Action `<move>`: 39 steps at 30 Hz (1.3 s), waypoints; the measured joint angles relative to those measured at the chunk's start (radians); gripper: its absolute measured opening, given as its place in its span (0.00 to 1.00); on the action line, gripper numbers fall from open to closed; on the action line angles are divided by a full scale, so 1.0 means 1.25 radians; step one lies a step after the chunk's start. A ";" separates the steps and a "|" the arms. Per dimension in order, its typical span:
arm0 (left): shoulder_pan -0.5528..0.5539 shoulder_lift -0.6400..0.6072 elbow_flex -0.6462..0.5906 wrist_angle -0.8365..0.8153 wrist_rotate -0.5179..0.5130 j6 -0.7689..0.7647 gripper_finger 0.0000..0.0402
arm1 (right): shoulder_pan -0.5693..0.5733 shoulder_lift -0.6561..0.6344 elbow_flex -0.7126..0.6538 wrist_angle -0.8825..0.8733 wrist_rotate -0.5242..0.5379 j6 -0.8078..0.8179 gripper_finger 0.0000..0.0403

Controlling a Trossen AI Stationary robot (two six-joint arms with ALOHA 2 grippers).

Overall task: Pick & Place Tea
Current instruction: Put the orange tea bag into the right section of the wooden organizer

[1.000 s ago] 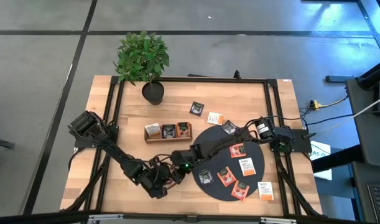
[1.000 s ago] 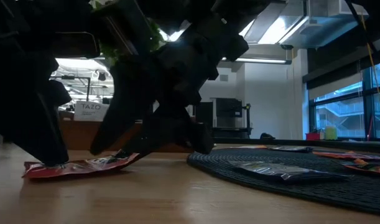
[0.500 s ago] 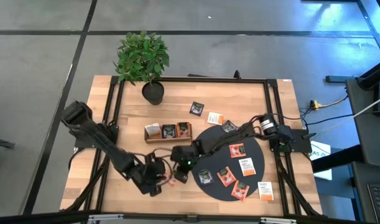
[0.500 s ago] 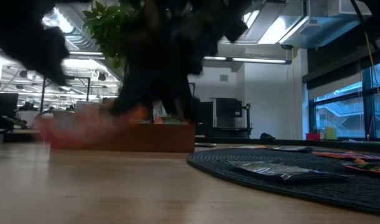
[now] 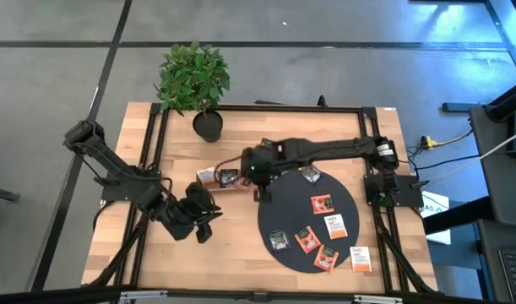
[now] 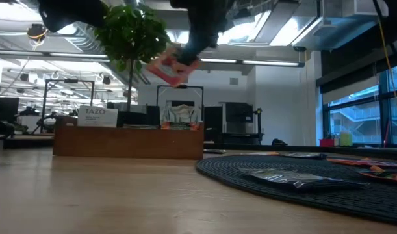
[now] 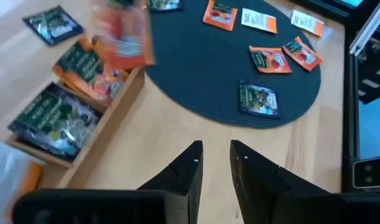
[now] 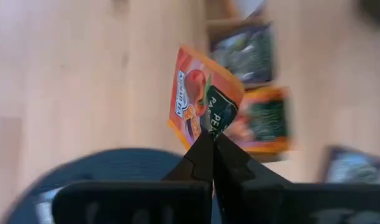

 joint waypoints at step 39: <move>0.119 -0.003 0.000 -0.013 -0.016 0.159 0.19 | -0.101 0.011 -0.157 0.089 0.028 -0.199 0.02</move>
